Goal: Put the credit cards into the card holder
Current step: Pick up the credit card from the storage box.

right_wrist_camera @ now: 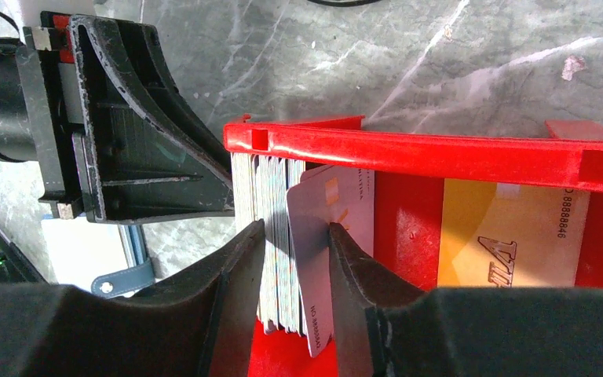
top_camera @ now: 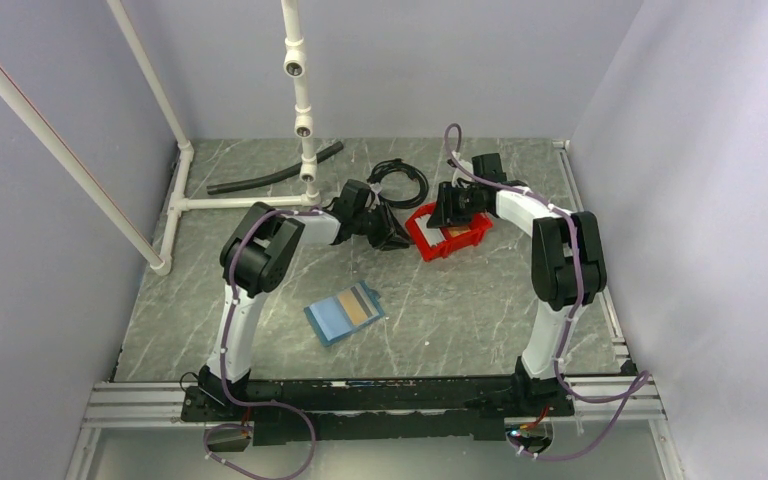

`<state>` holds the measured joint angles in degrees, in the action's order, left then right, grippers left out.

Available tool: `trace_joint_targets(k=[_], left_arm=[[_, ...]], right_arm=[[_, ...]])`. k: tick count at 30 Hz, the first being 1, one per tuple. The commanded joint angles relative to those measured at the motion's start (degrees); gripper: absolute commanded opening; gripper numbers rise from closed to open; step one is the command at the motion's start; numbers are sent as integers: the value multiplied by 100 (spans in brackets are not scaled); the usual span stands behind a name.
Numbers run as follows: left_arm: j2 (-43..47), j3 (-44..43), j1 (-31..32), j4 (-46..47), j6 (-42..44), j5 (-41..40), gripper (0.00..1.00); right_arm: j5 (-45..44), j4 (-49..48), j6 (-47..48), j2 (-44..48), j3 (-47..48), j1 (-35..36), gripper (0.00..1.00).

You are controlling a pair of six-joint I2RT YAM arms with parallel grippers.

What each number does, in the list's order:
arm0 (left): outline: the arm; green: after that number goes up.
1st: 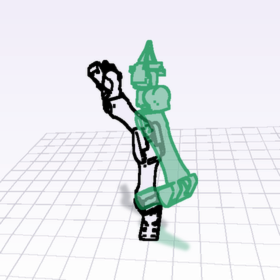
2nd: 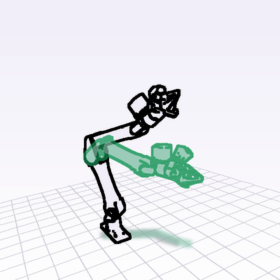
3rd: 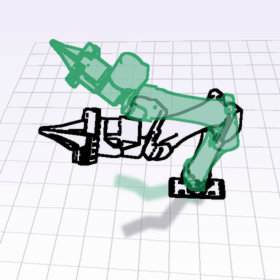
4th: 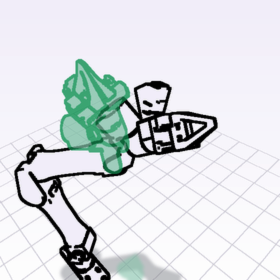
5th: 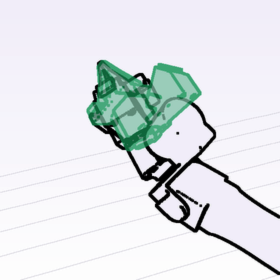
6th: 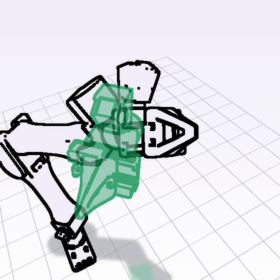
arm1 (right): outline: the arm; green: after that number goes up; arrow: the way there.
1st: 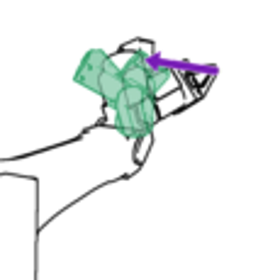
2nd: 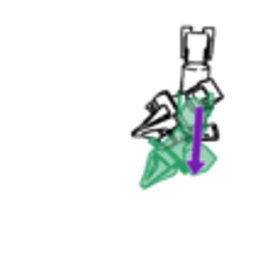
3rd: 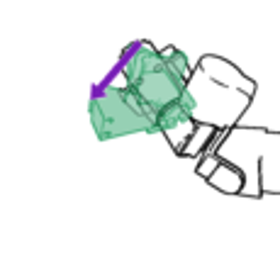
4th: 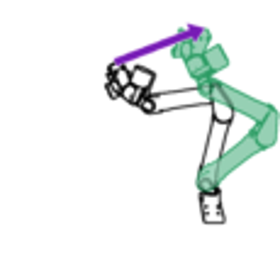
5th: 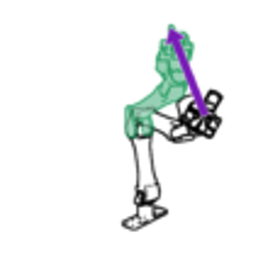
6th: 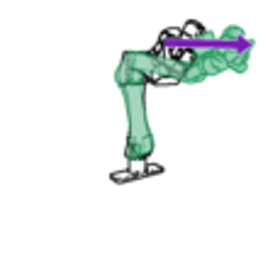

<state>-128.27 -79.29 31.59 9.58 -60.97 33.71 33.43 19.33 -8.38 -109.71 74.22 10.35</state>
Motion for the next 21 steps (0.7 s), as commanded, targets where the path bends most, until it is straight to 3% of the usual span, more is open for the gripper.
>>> trace_joint_targets(k=[1,11,21], left_arm=[[-144,-238,162,289,-55,47,32],[-137,-269,163,334,-73,96,32],[-157,-310,185,369,-99,109,32]], right_arm=[[454,-55,-59,403,-69,83,37],[463,-27,-32,527,-127,68,39],[318,22,-6,545,-124,64,13]])
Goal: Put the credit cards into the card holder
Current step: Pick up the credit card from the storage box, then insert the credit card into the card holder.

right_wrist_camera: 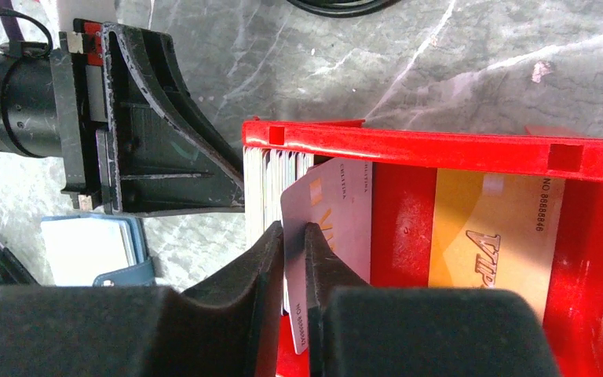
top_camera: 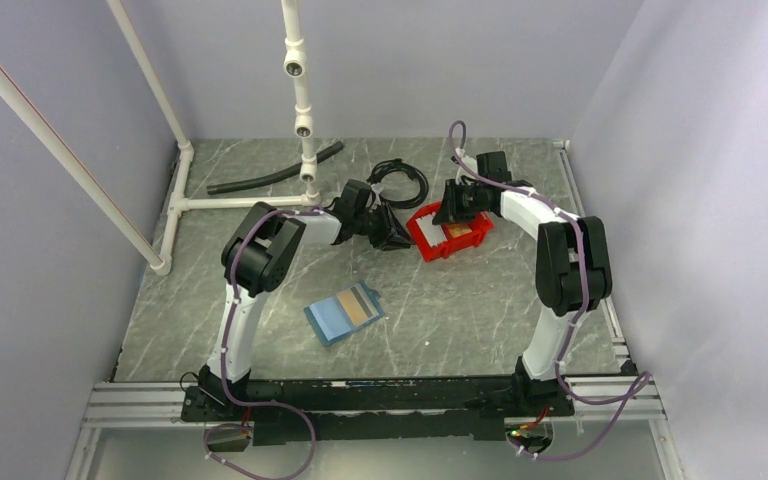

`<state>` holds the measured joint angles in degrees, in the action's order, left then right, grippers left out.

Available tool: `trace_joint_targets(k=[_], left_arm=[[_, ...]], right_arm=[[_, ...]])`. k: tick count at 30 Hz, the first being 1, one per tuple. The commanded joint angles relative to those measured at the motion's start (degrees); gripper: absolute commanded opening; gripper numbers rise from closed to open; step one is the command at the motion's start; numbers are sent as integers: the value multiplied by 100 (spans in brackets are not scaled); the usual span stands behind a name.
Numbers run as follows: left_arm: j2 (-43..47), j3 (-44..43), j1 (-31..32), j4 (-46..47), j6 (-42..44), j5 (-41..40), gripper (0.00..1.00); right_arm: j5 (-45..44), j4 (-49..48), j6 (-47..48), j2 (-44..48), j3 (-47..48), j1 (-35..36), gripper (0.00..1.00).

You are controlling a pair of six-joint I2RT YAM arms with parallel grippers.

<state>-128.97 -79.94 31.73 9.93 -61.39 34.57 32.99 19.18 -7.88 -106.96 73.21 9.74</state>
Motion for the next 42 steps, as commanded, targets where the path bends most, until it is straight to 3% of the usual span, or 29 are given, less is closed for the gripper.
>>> trace_joint_targets(k=[1,8,12,14,16,22,25,27,30,33,37,42], left_arm=[[-85,-250,182,327,-50,24,32],[-127,-344,210,312,-75,6,32],[-66,-284,229,302,-72,-33,33],[91,-106,214,300,-54,-122,39],[356,170,160,346,-28,-185,51],[1374,994,-75,-69,423,-177,78],[2114,1375,-218,-584,842,-255,86],[2601,1598,-316,-887,1150,-116,89],[3433,2212,-515,-721,1301,477,93],[4482,2997,-719,-184,1084,1038,95],[5692,3924,-782,394,634,1108,99],[6537,4573,-782,1261,-46,876,99]], right_arm=[[306,53,-37,286,-30,125,10],[-805,174,120,652,-8,301,0],[-2501,276,245,937,105,644,0],[-3603,357,296,1089,158,843,0],[-4457,329,270,1258,134,939,0],[-5372,-113,207,2052,-311,1232,0],[-4497,-156,-30,2335,-428,1319,0],[-3232,-125,-310,2402,-424,1329,0],[-670,-409,-1025,2262,-465,1309,0],[950,-1461,-2194,2133,-911,1385,0],[1842,-3193,-3653,2112,-1534,1452,0],[2110,-4862,-4932,2050,-1953,1712,0]])
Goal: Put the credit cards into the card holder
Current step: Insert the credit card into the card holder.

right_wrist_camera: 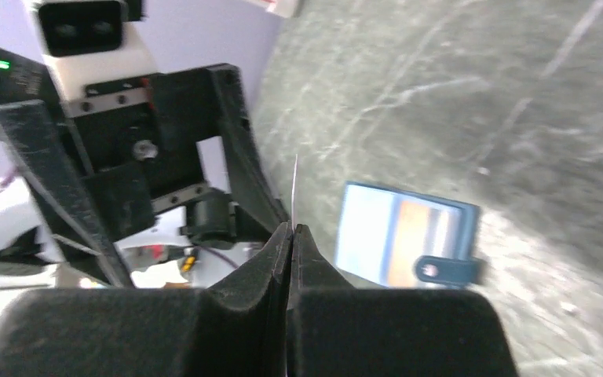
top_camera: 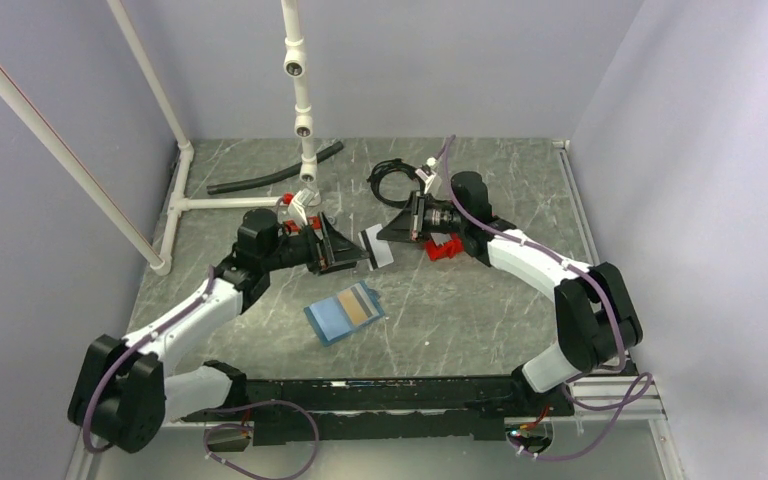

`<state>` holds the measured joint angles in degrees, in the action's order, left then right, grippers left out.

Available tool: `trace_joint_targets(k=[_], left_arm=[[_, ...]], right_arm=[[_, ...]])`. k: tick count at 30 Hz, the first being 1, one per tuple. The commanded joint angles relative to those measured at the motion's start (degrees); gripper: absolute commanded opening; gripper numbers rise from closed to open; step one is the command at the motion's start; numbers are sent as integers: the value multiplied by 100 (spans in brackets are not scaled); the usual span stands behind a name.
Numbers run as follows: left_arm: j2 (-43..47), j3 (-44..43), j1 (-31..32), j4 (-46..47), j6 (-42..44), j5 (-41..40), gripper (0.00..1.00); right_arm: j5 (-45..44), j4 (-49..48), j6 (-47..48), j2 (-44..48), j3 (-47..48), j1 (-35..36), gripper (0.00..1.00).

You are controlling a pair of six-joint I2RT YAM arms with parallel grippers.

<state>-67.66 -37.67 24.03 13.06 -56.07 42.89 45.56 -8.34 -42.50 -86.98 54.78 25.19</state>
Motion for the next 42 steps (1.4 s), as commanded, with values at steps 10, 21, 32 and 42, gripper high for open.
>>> trace_joint_targets(k=[10,21,32,42], left_arm=[[1099,535,-4,405,-699,-309,73],[1444,809,-4,-135,-796,-635,6],[801,909,-56,-2585,41,-295,0],[328,1303,-56,-2368,-26,-295,0]], right_arm=[[819,-3005,-2190,-103,-264,497,0],[657,-1985,-1239,-137,-287,652,12],[-193,858,1737,-1146,260,1509,21],[-684,785,1915,-1991,281,1755,0]])
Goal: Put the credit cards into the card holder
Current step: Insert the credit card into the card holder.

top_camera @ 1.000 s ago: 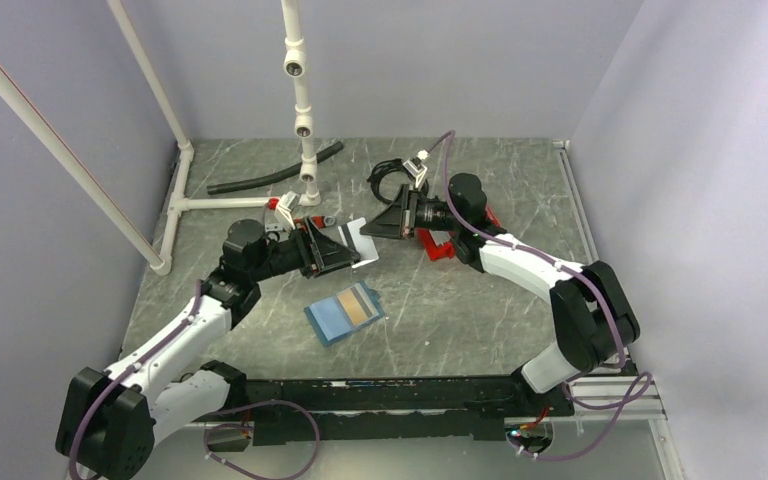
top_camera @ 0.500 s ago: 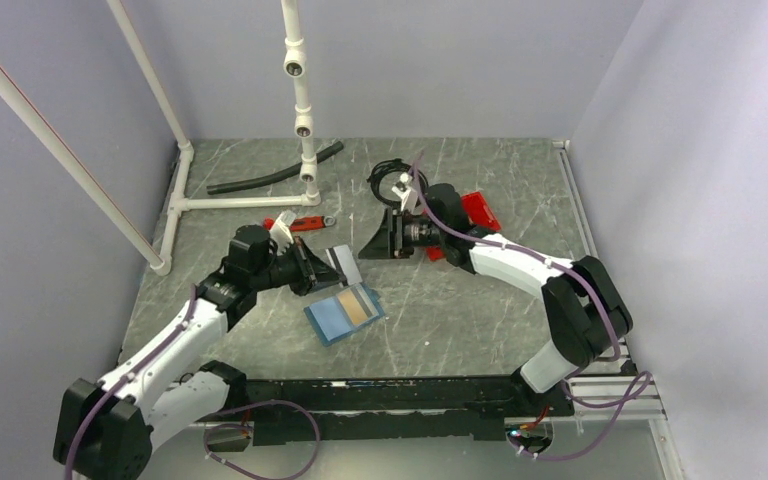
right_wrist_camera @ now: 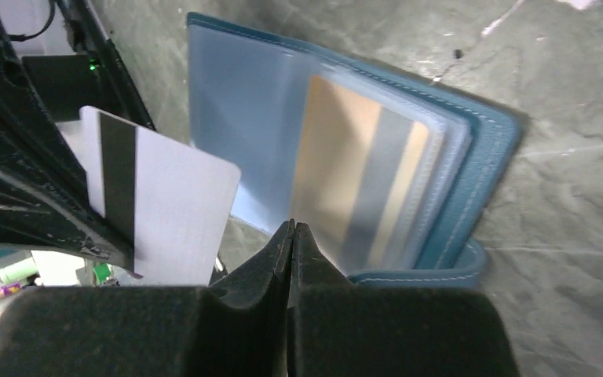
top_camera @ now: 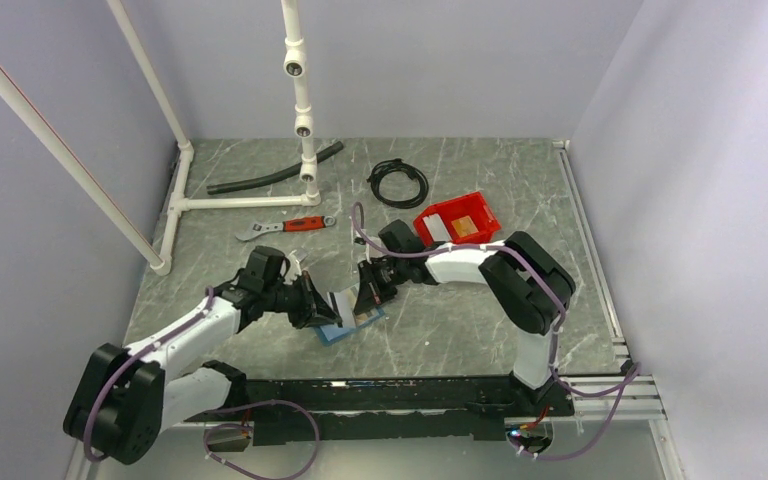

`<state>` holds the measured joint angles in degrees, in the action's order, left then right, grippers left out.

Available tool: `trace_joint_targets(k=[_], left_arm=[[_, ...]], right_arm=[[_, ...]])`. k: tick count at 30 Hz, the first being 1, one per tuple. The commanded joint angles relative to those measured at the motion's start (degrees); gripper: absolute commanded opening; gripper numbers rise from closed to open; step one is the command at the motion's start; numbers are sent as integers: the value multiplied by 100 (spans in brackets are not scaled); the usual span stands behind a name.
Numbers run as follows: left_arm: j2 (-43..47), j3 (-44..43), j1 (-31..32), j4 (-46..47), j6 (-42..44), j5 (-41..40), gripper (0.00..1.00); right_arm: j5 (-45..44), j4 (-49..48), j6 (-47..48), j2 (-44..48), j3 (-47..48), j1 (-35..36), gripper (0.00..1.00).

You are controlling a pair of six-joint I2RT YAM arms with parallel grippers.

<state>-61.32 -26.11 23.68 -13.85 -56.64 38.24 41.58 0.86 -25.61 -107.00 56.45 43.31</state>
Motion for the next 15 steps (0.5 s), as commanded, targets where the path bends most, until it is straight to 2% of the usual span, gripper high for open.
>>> trace_joint_targets(k=[1,8,15], left_arm=[[-397,195,-22,404,24,141,0],[-908,442,-40,1035,9,163,0],[-897,557,-69,995,17,36,0]], right_arm=[[-338,-242,192,-14,75,-66,0],[-547,-384,85,-158,-137,-108,0],[-467,-487,31,-150,-282,-130,0]])
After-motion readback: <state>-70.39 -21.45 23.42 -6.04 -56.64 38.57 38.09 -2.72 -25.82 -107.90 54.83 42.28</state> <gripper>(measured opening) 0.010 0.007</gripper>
